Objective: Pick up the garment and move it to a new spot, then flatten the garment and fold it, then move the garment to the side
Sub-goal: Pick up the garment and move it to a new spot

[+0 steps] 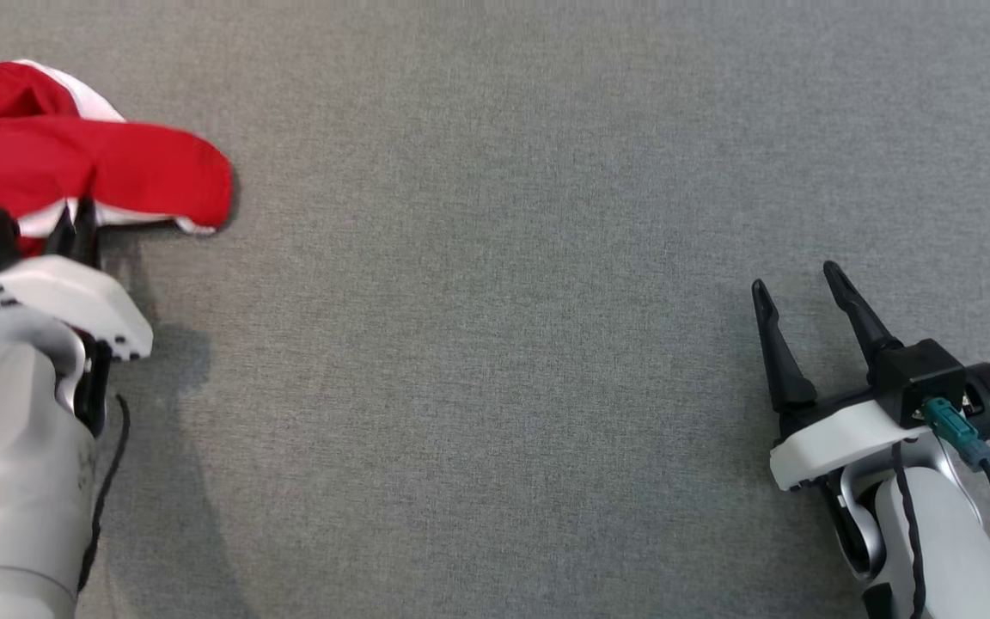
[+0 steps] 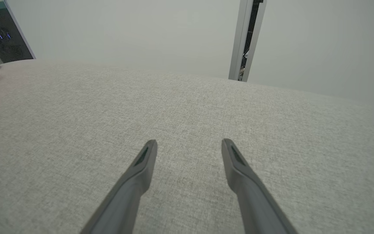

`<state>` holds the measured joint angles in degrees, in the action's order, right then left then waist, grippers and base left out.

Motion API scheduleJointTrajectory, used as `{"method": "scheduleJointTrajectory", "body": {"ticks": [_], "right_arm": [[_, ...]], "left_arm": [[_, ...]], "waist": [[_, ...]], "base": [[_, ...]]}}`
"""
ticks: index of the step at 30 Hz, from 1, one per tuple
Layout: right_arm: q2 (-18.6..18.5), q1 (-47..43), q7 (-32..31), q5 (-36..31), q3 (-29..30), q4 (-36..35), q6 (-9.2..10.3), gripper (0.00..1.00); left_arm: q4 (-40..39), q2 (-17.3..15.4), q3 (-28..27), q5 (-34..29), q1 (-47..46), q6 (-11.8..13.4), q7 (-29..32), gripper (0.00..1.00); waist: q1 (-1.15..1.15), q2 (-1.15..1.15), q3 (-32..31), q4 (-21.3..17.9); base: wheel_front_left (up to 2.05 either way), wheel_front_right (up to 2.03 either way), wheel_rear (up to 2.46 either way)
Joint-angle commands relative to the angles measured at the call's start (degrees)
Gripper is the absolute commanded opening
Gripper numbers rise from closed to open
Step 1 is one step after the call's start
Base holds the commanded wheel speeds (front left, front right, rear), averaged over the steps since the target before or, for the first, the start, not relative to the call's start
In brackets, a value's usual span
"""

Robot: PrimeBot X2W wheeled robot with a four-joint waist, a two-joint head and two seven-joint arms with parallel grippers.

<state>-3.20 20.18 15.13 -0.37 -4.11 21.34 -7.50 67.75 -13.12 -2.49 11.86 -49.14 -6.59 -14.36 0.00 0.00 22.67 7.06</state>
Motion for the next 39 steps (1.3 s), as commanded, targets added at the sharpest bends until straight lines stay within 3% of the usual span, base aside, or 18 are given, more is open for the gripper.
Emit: {"method": "scheduleJointTrajectory", "body": {"ticks": [1,7,14,18,22,28,29,31,32,39], "right_arm": [[-0.01,-0.82,-0.02,0.69,0.21,0.45,0.02,1.00],[0.10,-1.95,-0.02,1.99,0.14,1.14,0.02,1.00],[0.11,-3.57,-0.02,5.84,-0.56,1.63,0.02,1.00],[0.13,-4.11,-0.02,7.02,-0.70,1.82,0.02,1.00],[0.14,-4.39,-0.02,8.05,-1.12,1.91,0.02,1.00],[0.13,-4.60,-0.02,8.58,-1.09,2.05,0.02,1.00],[0.13,-4.65,-0.02,8.58,-1.04,2.16,0.02,1.00],[0.11,-4.76,-0.02,8.68,-0.85,2.30,0.02,1.00],[0.13,-4.87,-0.02,8.76,-0.89,2.38,0.02,1.00],[0.12,-5.66,-0.02,8.84,-0.24,2.19,0.02,1.00]], "left_arm": [[-2.69,-0.36,1.09,-1.04,-2.07,-0.35,-0.59,0.00],[-13.86,1.09,4.62,-2.82,-4.01,-0.81,-0.83,0.00],[-30.46,7.54,12.24,-0.58,-1.80,-0.92,-0.79,0.00],[-37.34,9.32,18.07,2.09,1.06,-0.87,-0.79,0.00],[-41.19,10.05,23.20,5.14,6.18,-0.78,-0.78,0.00],[-40.39,9.93,33.16,9.98,14.02,2.69,-0.80,0.00],[-39.28,9.94,33.89,10.20,15.03,3.41,-0.80,0.04],[-37.34,10.02,34.63,10.31,17.27,4.37,-0.81,0.78],[-36.14,10.05,34.41,10.59,18.51,4.86,-0.79,1.00],[-35.37,8.53,26.72,9.25,26.10,8.33,-0.80,1.00]], "waist": [[0.00,0.00,-1.53,0.04],[0.00,0.00,-4.35,-0.38],[0.00,0.00,-8.11,-2.39],[0.00,0.00,-9.19,-3.74],[0.00,0.00,-9.60,-5.15],[0.00,0.00,-9.80,-6.75],[0.00,0.00,-9.92,-6.97],[0.00,0.00,-10.26,-7.41],[0.00,0.00,-10.46,-7.66],[0.00,0.00,-12.85,-9.36]], "base": [[0.00,0.00,0.00],[0.00,0.00,0.00],[0.00,0.00,0.00],[0.00,0.00,0.00],[0.00,0.00,0.00],[0.00,0.00,0.00],[0.00,0.00,0.00],[0.00,0.00,0.00],[0.00,0.00,0.00],[0.00,0.00,0.00]]}}
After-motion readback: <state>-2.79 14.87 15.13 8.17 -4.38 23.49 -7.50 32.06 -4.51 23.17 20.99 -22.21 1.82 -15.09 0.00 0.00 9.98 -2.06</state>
